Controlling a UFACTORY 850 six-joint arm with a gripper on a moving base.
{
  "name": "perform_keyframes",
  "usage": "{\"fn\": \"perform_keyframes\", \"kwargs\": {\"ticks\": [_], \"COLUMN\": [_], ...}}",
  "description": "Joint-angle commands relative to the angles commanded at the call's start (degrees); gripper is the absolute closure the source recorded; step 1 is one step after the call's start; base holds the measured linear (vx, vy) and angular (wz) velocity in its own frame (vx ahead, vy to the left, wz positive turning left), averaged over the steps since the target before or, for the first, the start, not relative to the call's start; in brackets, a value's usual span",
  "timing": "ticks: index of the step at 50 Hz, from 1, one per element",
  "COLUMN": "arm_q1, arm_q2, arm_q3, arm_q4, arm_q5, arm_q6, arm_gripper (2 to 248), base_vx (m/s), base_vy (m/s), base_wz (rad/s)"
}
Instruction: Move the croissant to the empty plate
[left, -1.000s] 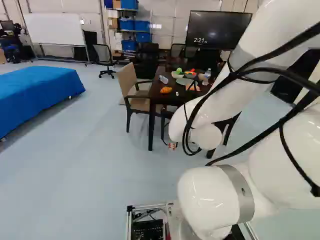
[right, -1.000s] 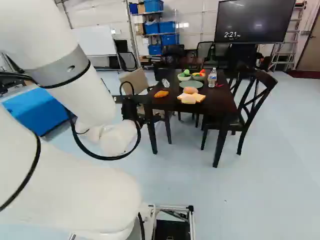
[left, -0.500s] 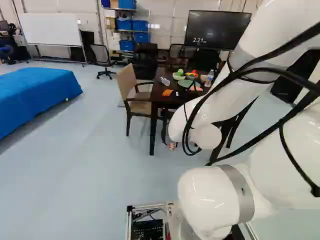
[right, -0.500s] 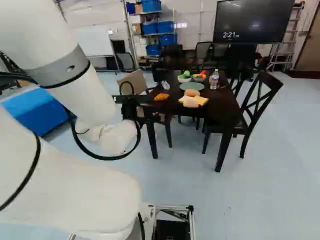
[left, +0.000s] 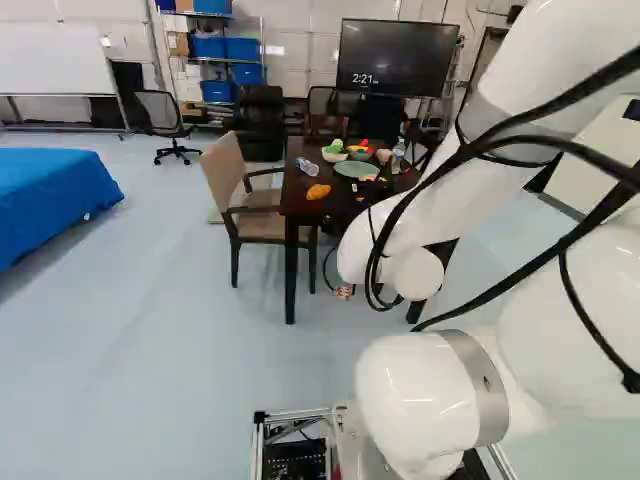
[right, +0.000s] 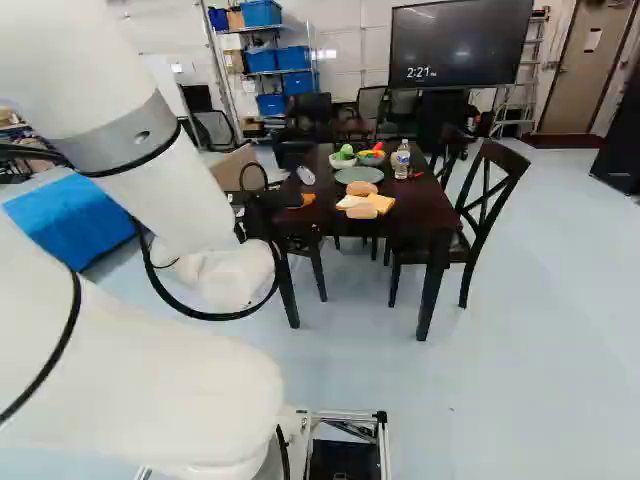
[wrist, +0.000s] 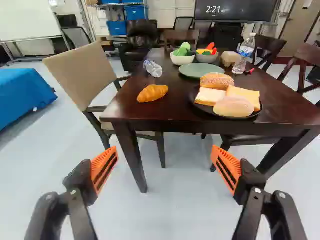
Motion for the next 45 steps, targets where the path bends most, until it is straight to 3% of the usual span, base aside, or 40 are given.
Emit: {"fn": "perform_keyframes", "kwargs": {"ticks": [26,45], "arm_q1": [0.0,0.0], "arm_q2": [0.0,0.0], "arm_q3": [0.0,0.0], "arm_q4": [0.0,0.0], "arm_q5": [0.0,0.0], "arm_q6": [0.0,0.0], "arm_gripper": [3,3], "base_vx": [0.104,0.08], "base_vy": [0.061,0.007], "base_wz": [-0.016,-0.004]}}
